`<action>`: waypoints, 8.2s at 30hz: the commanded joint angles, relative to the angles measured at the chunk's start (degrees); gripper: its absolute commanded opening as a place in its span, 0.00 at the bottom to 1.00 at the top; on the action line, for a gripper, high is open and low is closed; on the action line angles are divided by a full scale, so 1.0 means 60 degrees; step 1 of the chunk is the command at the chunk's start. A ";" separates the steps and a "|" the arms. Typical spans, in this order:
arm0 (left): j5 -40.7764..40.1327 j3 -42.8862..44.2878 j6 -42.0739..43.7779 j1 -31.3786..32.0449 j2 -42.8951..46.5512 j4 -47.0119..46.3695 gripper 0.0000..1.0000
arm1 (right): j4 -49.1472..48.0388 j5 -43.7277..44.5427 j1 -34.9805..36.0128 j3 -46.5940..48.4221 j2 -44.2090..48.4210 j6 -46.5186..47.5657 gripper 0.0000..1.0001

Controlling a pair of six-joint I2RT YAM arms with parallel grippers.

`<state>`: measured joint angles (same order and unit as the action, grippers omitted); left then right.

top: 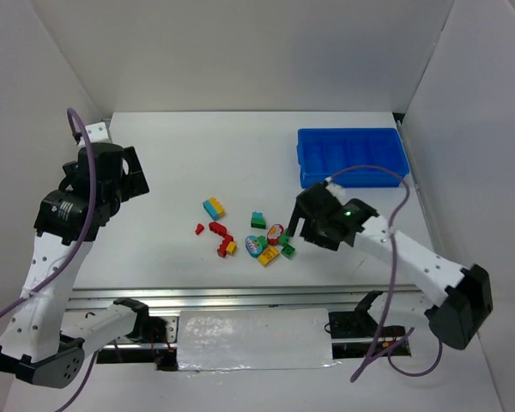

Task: Sort the legos into containers by color

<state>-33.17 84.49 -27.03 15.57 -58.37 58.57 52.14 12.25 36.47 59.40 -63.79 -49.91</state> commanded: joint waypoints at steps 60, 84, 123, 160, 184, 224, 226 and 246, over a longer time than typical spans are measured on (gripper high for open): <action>0.0723 -0.0766 0.0330 0.0422 0.0148 0.0024 1.00 | -0.2053 0.2223 -0.2264 0.0689 -0.0924 0.0741 0.12; 0.1075 -0.1382 0.0168 0.0437 0.0369 0.0097 0.99 | -0.0369 0.0874 -0.8245 0.9334 -0.9392 0.3236 0.51; 0.2012 -0.1527 0.0095 0.0437 -0.0453 -0.0913 1.00 | -0.0546 0.1121 0.1143 0.2611 -0.5098 -0.1583 0.83; 0.2495 -0.1718 0.0432 0.0437 -0.0701 -0.1016 0.99 | -0.3051 0.1209 0.0602 0.0633 -0.6039 -0.1160 0.36; 1.2399 -0.0958 -0.4550 0.1723 -0.2999 -0.6760 0.99 | -0.5424 -0.3975 0.0924 0.0193 0.0406 0.5681 0.24; 1.2355 0.0229 -0.2705 0.2840 -0.4480 -0.5397 0.00 | -0.4855 -0.3857 0.0647 0.0516 0.1080 0.5272 1.00; 1.2238 0.0522 -0.2411 0.2723 -0.4598 -0.5177 0.00 | -0.4619 -0.4121 0.0354 0.0370 0.1386 0.5286 1.00; 1.5708 -0.0576 0.0651 0.2619 -0.3456 -0.6598 0.00 | -0.4997 -1.1661 -0.3266 0.0355 0.1711 0.4569 0.95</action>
<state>53.04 80.34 -26.65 31.20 -83.40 24.73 26.09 -45.93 17.32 59.29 -52.80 -21.30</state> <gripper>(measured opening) 0.473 0.959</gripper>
